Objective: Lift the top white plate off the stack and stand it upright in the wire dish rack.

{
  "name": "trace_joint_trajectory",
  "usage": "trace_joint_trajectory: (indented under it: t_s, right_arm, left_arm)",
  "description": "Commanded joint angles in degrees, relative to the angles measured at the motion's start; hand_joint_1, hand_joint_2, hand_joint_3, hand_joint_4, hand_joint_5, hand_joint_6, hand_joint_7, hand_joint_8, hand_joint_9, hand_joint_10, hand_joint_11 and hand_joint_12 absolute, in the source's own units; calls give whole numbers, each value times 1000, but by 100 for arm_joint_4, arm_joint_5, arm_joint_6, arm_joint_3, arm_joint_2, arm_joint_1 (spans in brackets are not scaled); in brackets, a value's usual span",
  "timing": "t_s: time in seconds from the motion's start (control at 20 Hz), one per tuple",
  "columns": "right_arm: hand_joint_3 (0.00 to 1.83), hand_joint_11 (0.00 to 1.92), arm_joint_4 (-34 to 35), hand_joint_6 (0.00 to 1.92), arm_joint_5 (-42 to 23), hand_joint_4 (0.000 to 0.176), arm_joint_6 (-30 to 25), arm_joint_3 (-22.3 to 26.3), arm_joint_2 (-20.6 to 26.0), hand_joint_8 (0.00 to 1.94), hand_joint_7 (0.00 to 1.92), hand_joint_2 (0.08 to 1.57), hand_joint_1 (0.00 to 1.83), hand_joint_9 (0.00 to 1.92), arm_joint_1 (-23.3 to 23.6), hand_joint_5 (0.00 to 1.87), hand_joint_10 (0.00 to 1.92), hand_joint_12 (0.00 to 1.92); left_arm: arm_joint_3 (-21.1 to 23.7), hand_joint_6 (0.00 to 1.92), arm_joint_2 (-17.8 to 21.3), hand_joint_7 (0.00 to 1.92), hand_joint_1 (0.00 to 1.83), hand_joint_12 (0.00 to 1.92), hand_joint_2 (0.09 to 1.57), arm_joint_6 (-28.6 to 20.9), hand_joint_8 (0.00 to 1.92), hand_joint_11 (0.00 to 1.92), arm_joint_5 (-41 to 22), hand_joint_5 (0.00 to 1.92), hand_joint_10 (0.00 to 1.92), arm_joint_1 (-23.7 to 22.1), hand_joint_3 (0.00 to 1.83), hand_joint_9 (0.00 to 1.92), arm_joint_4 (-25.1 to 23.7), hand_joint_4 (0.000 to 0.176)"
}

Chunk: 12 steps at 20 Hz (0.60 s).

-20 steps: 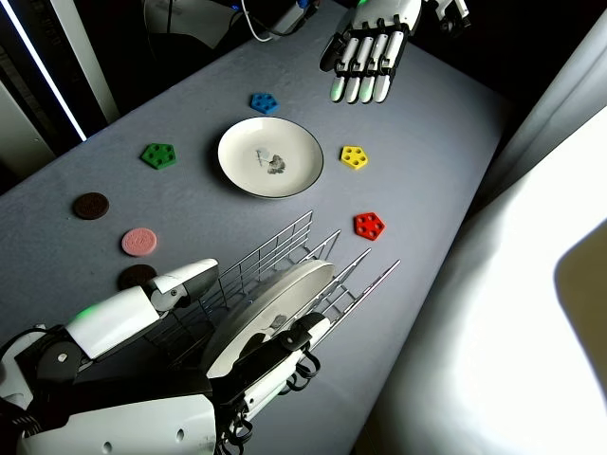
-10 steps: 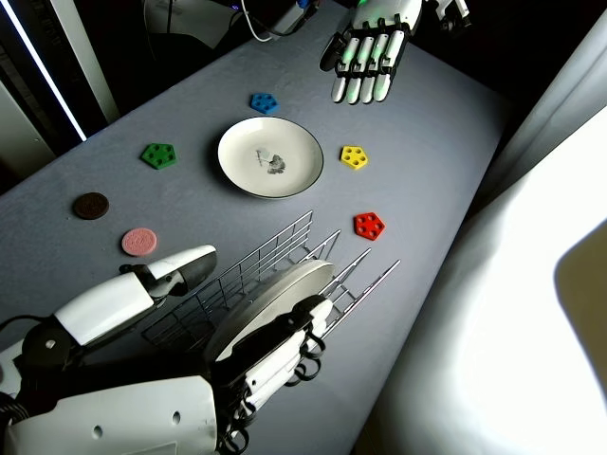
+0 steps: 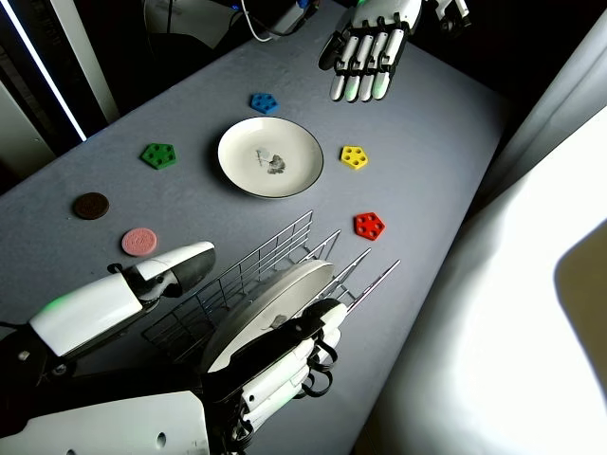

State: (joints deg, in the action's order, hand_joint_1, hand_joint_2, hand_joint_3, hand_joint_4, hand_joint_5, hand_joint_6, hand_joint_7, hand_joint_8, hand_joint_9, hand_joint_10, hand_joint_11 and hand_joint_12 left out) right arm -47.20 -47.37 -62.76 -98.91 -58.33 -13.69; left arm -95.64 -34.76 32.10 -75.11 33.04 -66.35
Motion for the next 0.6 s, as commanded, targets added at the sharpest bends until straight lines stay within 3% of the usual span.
trace_joint_trajectory:
  t_s: [0.0,0.05,0.2,0.35,0.55]
  right_arm:
    - [5,740,406,0,-480,65,-40,-6,130,0,394,1024,897,540,111,389,1,78]
    - [6,722,369,0,-565,72,65,32,145,0,391,1028,880,531,111,370,0,71]
    - [0,697,233,2,-707,66,358,111,199,2,386,1014,903,501,144,366,0,63]
    - [0,651,31,0,-1035,64,1173,262,281,0,358,1003,918,443,292,334,0,45]
    - [0,585,-187,0,-1092,86,2194,505,416,0,339,1001,868,395,396,294,3,17]
  left_arm:
    - [19,7,59,71,50,117,975,36,10,54,-387,36,10,-122,0,75,540,0]
    - [19,8,59,73,54,115,976,36,9,50,-393,40,10,-122,1,77,540,0]
    - [20,0,59,61,31,116,971,36,2,50,-400,25,5,-122,0,70,540,0]
    - [22,6,59,79,80,120,968,36,7,61,-417,45,8,-122,0,84,540,0]
    - [22,2,59,80,55,125,972,34,3,72,-423,43,4,-122,1,87,540,0]
